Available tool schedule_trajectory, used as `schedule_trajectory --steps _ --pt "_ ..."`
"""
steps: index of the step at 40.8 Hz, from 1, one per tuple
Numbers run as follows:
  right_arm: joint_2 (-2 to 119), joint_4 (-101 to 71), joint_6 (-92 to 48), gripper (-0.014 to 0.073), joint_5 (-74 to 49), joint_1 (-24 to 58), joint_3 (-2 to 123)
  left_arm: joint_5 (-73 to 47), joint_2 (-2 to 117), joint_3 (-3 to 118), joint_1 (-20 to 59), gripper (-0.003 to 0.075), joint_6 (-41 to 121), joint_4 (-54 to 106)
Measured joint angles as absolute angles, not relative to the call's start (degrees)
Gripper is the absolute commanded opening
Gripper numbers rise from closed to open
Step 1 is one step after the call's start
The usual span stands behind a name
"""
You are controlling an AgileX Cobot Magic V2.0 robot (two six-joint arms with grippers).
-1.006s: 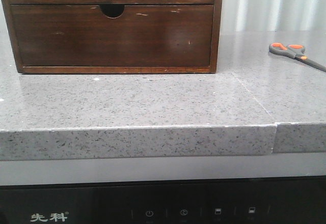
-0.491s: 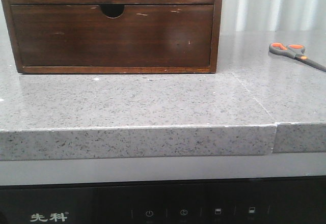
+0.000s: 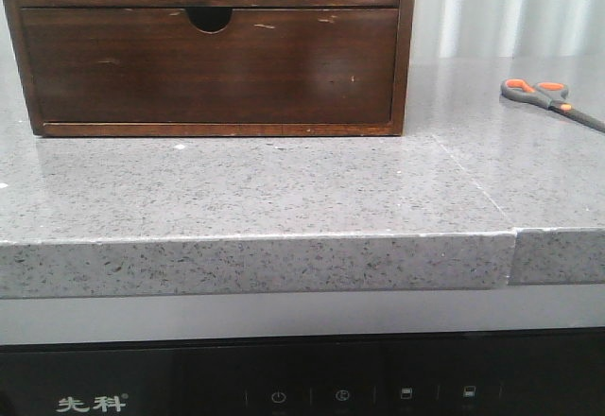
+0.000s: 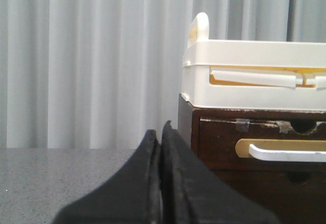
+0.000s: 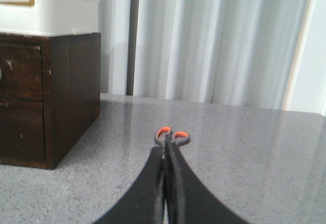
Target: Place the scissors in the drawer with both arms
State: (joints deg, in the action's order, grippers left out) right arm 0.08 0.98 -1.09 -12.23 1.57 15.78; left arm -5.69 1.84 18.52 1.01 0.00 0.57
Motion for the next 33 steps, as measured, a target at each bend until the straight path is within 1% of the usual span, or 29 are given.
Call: schedule_trajectory --steps 7,13,18,23,33 --pt "6.07 0.98 -1.09 -0.0068 -21.24 1.57 26.05 -19.21 9.25 32.22 1.01 -0.0020 0.00 0.67" --pt "12.90 0.98 -1.09 -0.0068 -27.99 1.57 33.05 -28.58 15.31 39.94 1.01 -0.0020 0.00 0.70" --pt "17.72 0.98 -1.09 -0.0068 -32.59 1.57 36.41 -33.98 18.73 41.92 1.01 -0.0020 0.00 0.70" --pt "21.45 0.98 -1.09 -0.0068 -34.94 1.57 36.78 -38.79 21.00 41.92 1.01 -0.0020 -0.35 0.79" --pt "26.98 0.98 -1.09 -0.0068 -37.68 1.57 36.78 -41.09 23.05 41.92 1.01 -0.0020 -0.35 0.79"
